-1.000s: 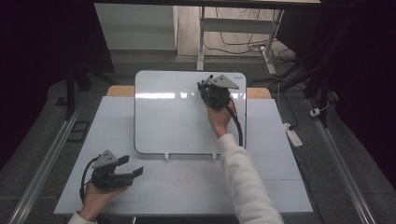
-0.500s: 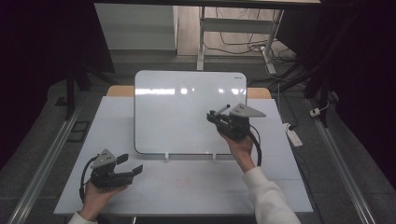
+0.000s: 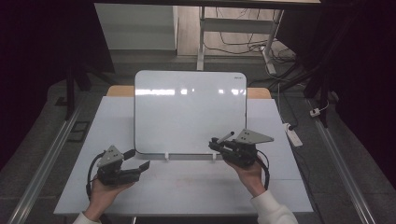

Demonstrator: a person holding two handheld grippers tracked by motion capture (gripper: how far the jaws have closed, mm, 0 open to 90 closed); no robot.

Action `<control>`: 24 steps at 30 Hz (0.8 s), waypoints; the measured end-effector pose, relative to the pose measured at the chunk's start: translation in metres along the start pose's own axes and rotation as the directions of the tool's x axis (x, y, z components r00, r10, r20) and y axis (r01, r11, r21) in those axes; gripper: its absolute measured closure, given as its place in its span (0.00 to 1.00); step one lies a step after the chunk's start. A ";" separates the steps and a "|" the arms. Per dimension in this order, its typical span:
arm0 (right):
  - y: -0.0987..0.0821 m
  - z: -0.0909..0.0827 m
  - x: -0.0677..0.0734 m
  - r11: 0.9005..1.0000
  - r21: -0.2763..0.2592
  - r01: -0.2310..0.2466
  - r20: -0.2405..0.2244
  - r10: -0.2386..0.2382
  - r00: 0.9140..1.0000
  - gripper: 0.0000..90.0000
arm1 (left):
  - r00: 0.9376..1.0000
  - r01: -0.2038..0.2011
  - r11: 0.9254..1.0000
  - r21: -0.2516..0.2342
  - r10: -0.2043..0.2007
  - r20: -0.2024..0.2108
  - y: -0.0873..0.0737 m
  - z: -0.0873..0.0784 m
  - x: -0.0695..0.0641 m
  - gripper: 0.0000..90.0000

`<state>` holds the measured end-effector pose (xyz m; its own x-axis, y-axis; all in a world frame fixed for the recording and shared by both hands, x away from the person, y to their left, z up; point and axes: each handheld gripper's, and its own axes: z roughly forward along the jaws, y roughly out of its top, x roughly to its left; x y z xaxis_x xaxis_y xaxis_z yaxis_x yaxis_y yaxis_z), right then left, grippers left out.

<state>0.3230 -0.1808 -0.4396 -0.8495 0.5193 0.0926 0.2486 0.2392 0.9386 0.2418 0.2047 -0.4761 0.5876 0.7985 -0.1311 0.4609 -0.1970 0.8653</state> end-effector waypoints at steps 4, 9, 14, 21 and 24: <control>-0.006 0.014 0.009 0.999 0.042 -0.002 -0.052 0.004 0.999 0.86 | 0.998 -0.060 0.997 -0.041 0.061 0.032 0.020 0.004 -0.017 0.31; -0.013 0.026 0.016 0.997 0.072 -0.012 -0.095 0.019 0.995 0.86 | 0.985 -0.137 0.987 -0.079 0.145 0.095 0.047 0.022 -0.042 0.33; -0.021 0.035 0.020 0.995 0.093 -0.046 -0.120 0.057 0.991 0.86 | 0.961 -0.213 0.972 -0.102 0.227 0.160 0.068 0.047 -0.066 0.38; -0.026 0.041 0.022 0.990 0.120 -0.071 -0.132 0.086 0.988 0.86 | 0.923 -0.279 0.952 -0.125 0.302 0.238 0.083 0.071 -0.089 0.56; -0.028 0.043 0.023 0.989 0.124 -0.085 -0.138 0.102 0.985 0.86 | 0.913 -0.293 0.947 -0.131 0.318 0.254 0.086 0.076 -0.094 0.63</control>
<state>0.3167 -0.1398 -0.4777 -0.8757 0.4230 0.2328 0.3756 0.2939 0.8789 0.2766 0.0699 -0.4263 0.8523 0.5221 0.0324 0.1772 -0.3466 0.9211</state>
